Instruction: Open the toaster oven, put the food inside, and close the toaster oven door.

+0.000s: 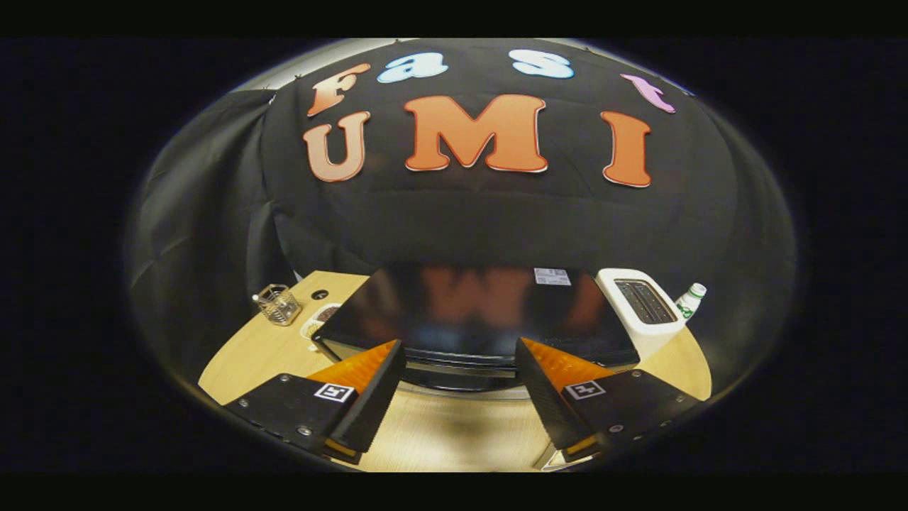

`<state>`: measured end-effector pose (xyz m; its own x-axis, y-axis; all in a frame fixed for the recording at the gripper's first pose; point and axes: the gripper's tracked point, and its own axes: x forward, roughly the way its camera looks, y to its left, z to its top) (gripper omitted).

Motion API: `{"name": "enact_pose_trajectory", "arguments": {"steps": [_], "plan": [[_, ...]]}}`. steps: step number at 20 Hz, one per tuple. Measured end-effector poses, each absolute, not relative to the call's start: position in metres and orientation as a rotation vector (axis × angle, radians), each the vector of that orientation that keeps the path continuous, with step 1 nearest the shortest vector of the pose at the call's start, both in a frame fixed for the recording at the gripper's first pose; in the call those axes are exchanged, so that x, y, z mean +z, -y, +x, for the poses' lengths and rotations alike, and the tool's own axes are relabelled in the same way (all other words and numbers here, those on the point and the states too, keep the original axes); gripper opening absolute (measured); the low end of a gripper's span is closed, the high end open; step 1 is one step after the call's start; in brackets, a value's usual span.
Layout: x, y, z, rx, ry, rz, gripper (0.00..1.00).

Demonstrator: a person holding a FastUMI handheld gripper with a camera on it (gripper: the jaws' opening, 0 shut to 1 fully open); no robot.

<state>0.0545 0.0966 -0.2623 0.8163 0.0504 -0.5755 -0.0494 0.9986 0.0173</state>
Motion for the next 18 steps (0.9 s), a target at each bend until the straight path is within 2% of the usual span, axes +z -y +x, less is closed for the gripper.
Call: {"name": "enact_pose_trajectory", "arguments": {"steps": [3, 12, 18], "plan": [[-0.282, -0.095, 0.054, 0.013, -0.663, 0.033, 0.92], [-0.280, -0.095, 0.031, -0.011, -0.547, -0.004, 0.92], [-0.302, -0.104, -0.027, 0.140, -0.662, -0.032, 0.91]]}}
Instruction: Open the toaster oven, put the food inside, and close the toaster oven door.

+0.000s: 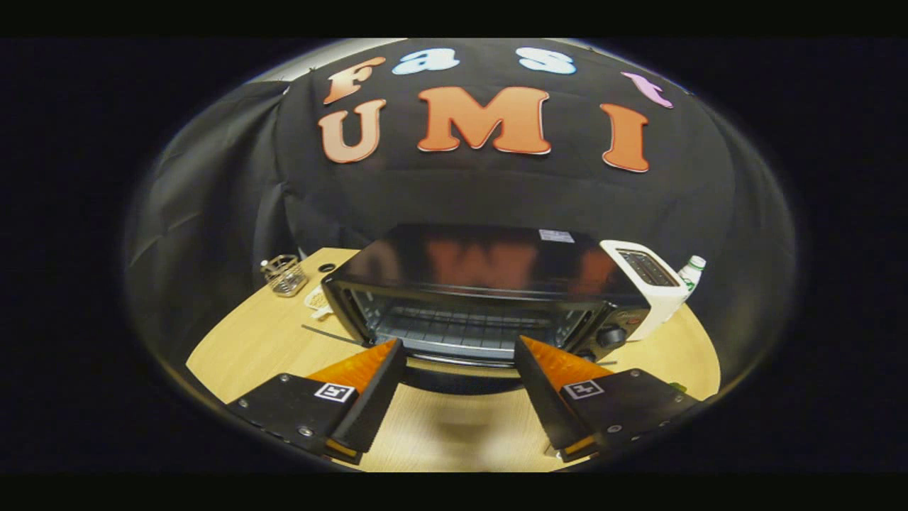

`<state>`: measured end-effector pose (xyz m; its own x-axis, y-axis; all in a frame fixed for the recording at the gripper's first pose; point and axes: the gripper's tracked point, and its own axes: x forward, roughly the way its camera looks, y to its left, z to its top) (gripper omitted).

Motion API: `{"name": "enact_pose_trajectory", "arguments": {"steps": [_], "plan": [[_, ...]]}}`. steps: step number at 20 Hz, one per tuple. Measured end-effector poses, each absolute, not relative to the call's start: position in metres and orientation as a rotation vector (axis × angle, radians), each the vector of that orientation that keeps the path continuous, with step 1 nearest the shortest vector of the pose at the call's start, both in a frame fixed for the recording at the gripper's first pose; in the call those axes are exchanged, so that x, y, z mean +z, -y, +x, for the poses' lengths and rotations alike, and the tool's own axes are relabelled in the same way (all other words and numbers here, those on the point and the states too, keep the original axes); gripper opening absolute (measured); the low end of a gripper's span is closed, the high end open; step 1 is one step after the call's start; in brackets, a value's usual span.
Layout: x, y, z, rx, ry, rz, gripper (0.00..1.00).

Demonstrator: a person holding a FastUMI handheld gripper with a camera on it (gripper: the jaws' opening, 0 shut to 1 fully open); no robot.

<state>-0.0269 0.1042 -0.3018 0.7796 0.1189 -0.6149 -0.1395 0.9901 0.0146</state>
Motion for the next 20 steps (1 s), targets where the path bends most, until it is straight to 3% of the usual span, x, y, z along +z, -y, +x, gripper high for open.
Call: {"name": "enact_pose_trajectory", "arguments": {"steps": [9, 13, 20], "plan": [[-0.384, -0.110, -0.097, 0.246, -0.978, -0.016, 0.89], [-0.415, -0.109, -0.113, 0.220, -1.069, -0.022, 0.89], [-0.413, -0.107, -0.119, 0.226, -1.083, -0.028, 0.86]]}}
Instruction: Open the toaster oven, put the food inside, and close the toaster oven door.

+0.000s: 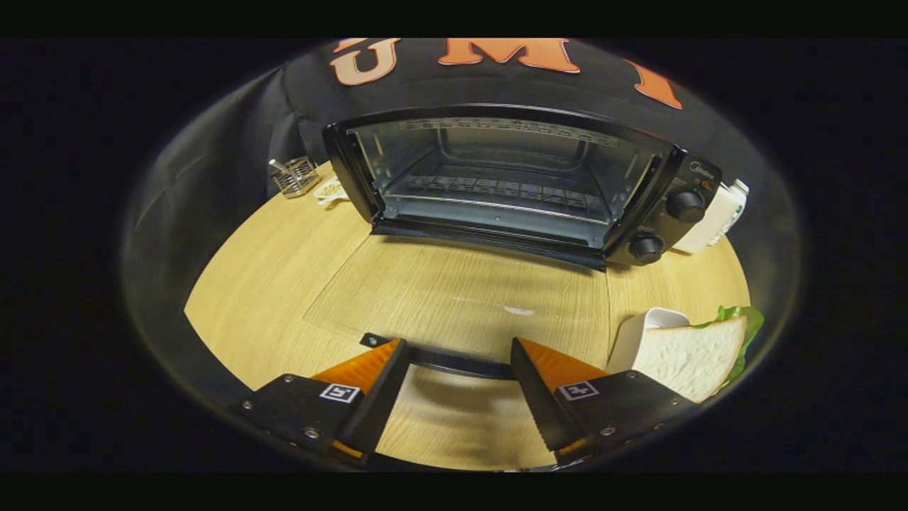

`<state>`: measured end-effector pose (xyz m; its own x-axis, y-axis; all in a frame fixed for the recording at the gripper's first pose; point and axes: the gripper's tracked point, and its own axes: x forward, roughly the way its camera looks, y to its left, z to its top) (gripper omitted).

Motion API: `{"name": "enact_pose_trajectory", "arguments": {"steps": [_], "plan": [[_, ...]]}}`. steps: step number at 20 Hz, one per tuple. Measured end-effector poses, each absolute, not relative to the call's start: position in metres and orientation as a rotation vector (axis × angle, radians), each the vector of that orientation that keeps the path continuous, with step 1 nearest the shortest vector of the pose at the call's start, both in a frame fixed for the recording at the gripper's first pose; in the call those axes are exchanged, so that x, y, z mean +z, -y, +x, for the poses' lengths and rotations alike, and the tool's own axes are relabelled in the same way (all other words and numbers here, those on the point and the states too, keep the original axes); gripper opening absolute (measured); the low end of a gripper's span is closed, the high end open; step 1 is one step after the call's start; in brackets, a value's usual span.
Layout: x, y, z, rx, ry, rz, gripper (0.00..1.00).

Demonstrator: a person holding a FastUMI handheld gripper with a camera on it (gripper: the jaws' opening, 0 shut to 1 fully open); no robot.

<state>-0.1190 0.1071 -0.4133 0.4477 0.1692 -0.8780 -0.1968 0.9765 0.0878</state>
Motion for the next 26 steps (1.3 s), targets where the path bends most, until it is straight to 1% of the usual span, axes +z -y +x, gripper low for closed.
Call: {"name": "enact_pose_trajectory", "arguments": {"steps": [5, 9, 12, 15, 18, 20, 22, 26], "plan": [[-0.382, -0.085, -0.125, 0.195, -1.031, 0.029, 0.86], [-0.335, -0.049, -0.118, 0.153, -0.922, 0.032, 0.85], [-0.301, -0.005, -0.106, 0.078, -0.849, 0.041, 0.89], [-0.288, 0.050, -0.100, -0.021, -0.822, 0.026, 0.91], [-0.298, 0.105, -0.105, -0.117, -0.851, -0.027, 0.93], [-0.310, 0.127, -0.111, -0.158, -0.888, -0.030, 0.93], [-0.323, 0.141, -0.113, -0.180, -0.914, -0.025, 0.93], [-0.346, 0.149, -0.123, -0.178, -0.994, 0.044, 0.93]]}}
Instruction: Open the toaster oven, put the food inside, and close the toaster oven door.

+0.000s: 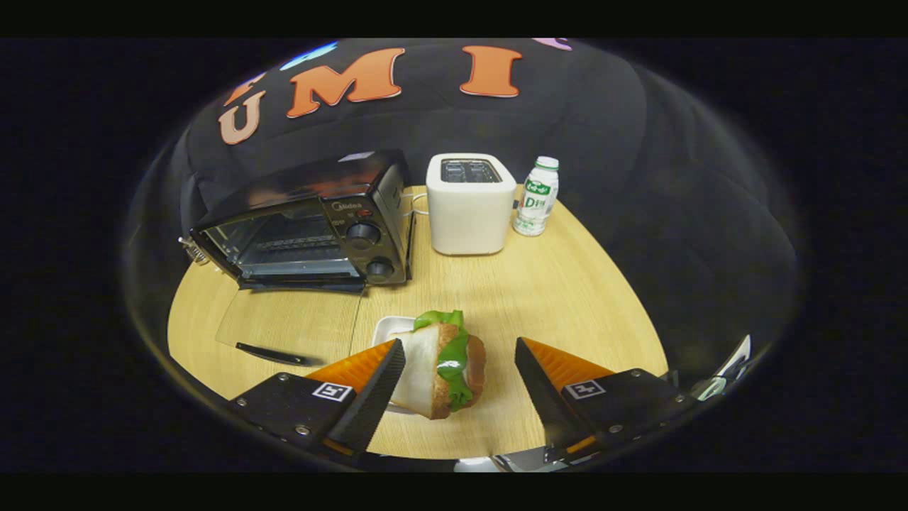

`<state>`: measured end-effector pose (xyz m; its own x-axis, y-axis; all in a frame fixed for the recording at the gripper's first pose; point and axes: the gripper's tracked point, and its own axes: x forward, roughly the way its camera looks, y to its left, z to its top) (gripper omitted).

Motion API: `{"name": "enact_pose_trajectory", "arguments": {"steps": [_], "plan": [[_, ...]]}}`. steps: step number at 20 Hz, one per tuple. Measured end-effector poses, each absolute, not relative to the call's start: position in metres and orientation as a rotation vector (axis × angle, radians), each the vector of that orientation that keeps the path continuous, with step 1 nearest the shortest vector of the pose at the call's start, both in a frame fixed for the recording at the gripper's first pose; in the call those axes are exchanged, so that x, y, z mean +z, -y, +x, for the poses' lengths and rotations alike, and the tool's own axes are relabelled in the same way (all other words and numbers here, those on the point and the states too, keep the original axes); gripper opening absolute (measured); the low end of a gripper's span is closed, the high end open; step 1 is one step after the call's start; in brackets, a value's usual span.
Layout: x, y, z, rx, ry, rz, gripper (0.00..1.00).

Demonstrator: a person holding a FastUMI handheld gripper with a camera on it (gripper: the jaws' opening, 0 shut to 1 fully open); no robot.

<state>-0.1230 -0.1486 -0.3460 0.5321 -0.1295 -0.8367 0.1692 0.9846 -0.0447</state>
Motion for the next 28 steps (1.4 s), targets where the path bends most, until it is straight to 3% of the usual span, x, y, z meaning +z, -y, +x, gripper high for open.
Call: {"name": "enact_pose_trajectory", "arguments": {"steps": [3, 7, 14, 17, 23, 28], "plan": [[-0.360, 0.150, -0.128, -0.179, -1.029, 0.088, 0.92], [-0.378, 0.135, -0.136, -0.155, -1.092, 0.219, 0.83], [-0.373, 0.119, -0.135, -0.113, -1.094, 0.366, 0.33], [-0.369, 0.114, -0.137, -0.100, -1.086, 0.381, 0.28], [-0.331, 0.118, -0.119, -0.115, -0.980, 0.471, 0.27], [-0.303, 0.089, -0.097, -0.036, -0.903, 0.597, 0.27]]}}
